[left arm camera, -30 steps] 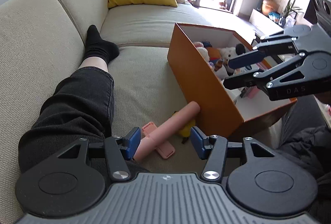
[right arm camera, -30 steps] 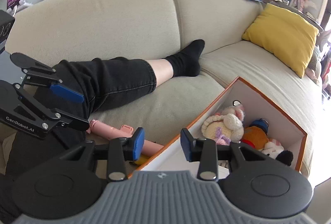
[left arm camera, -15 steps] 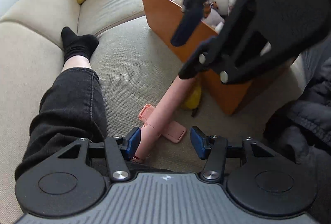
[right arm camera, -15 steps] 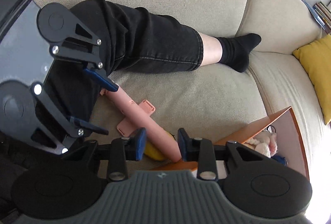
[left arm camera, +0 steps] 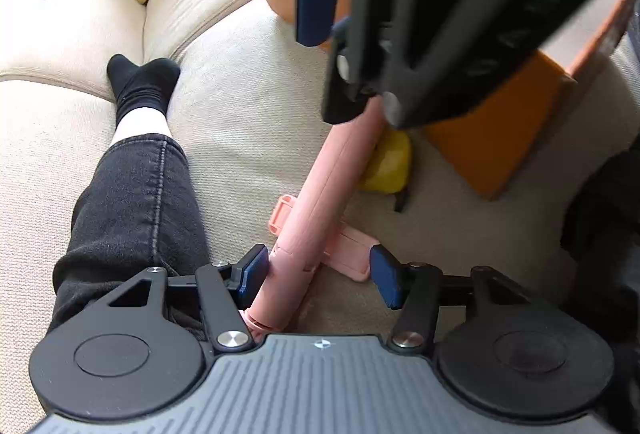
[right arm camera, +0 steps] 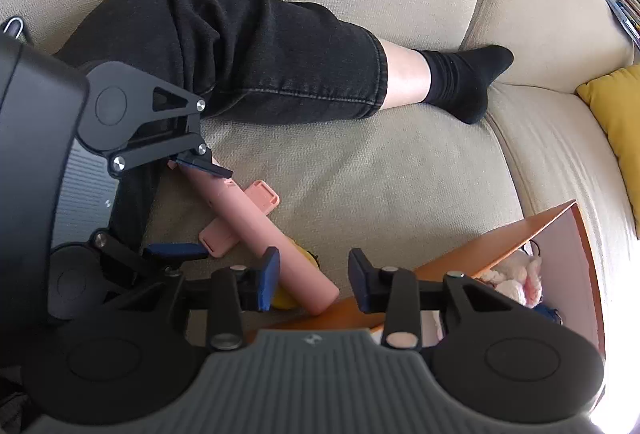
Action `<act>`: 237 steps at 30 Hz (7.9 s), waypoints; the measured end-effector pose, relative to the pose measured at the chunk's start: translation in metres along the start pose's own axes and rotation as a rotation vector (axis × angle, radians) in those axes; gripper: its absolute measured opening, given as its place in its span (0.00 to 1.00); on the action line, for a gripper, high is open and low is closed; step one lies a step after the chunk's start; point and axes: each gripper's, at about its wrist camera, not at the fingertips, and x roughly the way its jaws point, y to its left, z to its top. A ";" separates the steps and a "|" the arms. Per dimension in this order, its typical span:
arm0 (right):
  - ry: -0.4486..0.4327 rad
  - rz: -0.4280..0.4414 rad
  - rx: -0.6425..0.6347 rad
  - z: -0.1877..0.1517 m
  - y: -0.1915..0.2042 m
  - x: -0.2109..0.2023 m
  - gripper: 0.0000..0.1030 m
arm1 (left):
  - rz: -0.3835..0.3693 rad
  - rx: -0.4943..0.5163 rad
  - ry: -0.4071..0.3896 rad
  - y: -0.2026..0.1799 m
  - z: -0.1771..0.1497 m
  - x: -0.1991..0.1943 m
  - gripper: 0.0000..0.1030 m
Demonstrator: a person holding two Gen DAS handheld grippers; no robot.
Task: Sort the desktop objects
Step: 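Grasp the pink selfie stick with the left gripper while the right gripper approaches the yellow tape measure, then grasp the yellow tape measure with the right gripper and lift it, then lower the tape measure into the orange box and open the right gripper, then pass the pink selfie stick from the left gripper to the right gripper, then lower the selfie stick into the orange box with the right gripper and release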
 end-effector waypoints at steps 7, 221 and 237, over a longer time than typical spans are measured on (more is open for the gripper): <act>-0.005 -0.005 0.005 0.001 -0.005 0.001 0.40 | -0.089 -0.069 -0.009 0.023 0.004 -0.002 0.60; 0.047 -0.012 0.129 -0.125 -0.065 -0.079 0.06 | -0.526 -0.413 -0.262 0.042 0.070 -0.069 0.28; 0.213 0.097 -0.250 -0.098 -0.034 -0.033 0.06 | -0.494 -0.518 -0.237 0.050 0.046 -0.060 0.29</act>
